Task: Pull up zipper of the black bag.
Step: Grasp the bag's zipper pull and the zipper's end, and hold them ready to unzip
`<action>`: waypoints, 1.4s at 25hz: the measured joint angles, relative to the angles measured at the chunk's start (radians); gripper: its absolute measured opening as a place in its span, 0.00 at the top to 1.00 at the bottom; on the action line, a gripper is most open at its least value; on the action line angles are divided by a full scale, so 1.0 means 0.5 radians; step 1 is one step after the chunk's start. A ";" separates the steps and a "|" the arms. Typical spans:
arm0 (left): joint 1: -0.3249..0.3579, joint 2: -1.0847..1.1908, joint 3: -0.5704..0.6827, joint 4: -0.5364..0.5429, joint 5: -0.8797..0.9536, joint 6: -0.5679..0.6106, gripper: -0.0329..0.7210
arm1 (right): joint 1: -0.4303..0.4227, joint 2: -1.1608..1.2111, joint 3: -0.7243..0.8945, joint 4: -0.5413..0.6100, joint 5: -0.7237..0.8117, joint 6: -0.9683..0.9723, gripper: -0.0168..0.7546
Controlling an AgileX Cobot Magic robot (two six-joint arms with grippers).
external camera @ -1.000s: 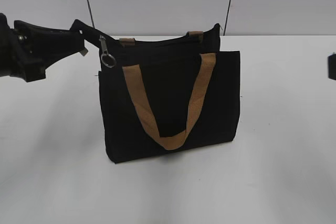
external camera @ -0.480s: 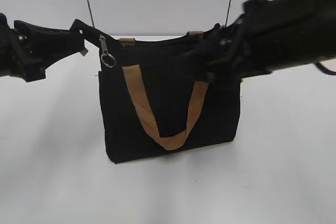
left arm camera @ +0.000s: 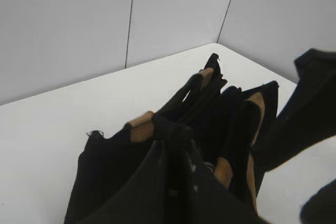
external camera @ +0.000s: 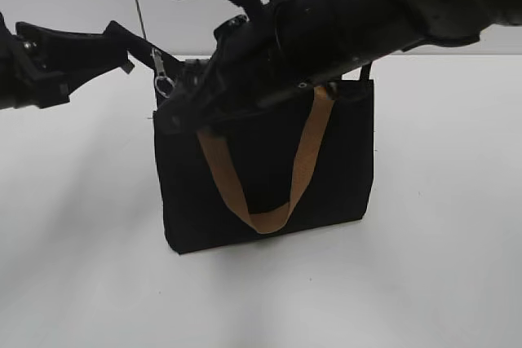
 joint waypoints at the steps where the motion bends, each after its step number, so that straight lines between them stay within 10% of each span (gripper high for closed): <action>1: 0.000 0.000 0.000 -0.010 -0.002 0.000 0.93 | 0.002 0.029 -0.012 -0.002 -0.009 -0.011 0.46; 18: 0.000 0.000 0.000 -0.028 -0.099 0.000 0.93 | 0.005 0.146 -0.093 0.000 -0.209 -0.073 0.46; 26: 0.000 0.000 0.000 -0.028 -0.099 0.000 0.93 | 0.005 0.146 -0.093 0.000 -0.166 -0.054 0.70; 35: 0.000 0.000 0.000 -0.028 -0.099 0.000 0.93 | 0.005 0.146 -0.093 0.028 -0.191 0.017 0.74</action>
